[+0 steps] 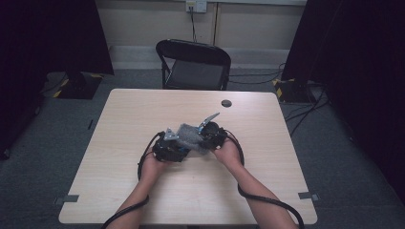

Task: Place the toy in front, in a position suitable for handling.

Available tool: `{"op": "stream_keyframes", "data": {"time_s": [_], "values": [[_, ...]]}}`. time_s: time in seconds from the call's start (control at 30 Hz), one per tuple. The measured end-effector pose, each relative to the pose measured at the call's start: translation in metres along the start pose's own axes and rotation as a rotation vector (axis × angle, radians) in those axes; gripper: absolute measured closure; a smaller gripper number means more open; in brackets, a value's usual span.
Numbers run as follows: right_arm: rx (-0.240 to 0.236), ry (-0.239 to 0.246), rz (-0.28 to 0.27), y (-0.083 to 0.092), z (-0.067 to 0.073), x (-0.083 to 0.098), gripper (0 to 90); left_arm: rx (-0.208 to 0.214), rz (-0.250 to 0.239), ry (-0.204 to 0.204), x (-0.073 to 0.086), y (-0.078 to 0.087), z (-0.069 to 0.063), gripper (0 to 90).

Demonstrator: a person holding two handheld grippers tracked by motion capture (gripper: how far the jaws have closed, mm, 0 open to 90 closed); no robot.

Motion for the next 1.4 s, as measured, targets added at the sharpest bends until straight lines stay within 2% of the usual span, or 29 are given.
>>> {"op": "stream_keyframes", "data": {"time_s": [0.33,0.67,1.4], "values": [[0.033,-0.025,0.016,-0.004,-0.017,-0.002,76.9,0.000,0.000,0.000,0.000,0.000,0.000,24.2],[0.048,-0.101,0.019,-0.009,-0.036,0.001,76.9,-0.001,0.000,0.000,0.000,0.000,0.000,24.3],[0.120,-0.134,0.049,-0.012,-0.064,0.011,76.9,-0.001,0.000,-0.002,0.000,0.000,0.000,24.3]]}}
Point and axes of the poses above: each handheld gripper's, and its own axes: y roughly backward along the jaws, x roughly out of its underside, z roughly to its left, the point moved 2 cm from there along -y, roughly forward along the jaws, and after that the axes turned 15 degrees about -z, right-handed, at the moved point
